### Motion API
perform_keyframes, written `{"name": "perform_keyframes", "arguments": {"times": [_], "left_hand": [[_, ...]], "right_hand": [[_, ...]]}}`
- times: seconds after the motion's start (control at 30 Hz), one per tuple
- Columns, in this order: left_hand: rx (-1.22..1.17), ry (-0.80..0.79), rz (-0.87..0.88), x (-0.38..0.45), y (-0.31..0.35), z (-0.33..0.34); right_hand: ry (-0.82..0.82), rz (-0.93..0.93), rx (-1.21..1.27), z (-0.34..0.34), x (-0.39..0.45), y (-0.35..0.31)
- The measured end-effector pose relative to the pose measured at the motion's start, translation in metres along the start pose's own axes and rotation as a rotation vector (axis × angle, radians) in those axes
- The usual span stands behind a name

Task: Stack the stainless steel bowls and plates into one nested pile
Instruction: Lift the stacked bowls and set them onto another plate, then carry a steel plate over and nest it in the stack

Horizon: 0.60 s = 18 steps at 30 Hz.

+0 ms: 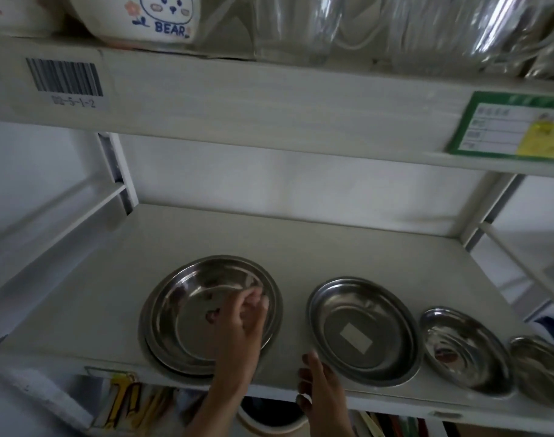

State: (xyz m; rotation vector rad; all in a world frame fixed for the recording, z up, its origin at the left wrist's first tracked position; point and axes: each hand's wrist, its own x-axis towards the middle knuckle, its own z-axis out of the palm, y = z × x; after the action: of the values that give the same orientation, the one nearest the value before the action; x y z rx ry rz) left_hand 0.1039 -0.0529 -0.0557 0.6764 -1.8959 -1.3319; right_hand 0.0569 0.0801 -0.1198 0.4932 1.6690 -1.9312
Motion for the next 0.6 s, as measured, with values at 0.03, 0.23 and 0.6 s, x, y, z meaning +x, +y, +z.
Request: {"name": "perform_keyframes", "arguments": {"times": [0.03,0.23,0.6], "left_hand": [[-0.033,-0.036,-0.011,-0.009,0.002,0.011],[-0.003,-0.16,0.031,-0.043,0.002,0.061],[0.23,-0.236,-0.089,-0.061,-0.022,0.095]], "right_hand": [[0.003,0.007,0.001,-0.007,-0.002,0.0],[0.109,0.023,0.026,-0.065,-0.008,-0.014],[0.275,-0.179,-0.116,-0.132,0.012,-0.065]]}}
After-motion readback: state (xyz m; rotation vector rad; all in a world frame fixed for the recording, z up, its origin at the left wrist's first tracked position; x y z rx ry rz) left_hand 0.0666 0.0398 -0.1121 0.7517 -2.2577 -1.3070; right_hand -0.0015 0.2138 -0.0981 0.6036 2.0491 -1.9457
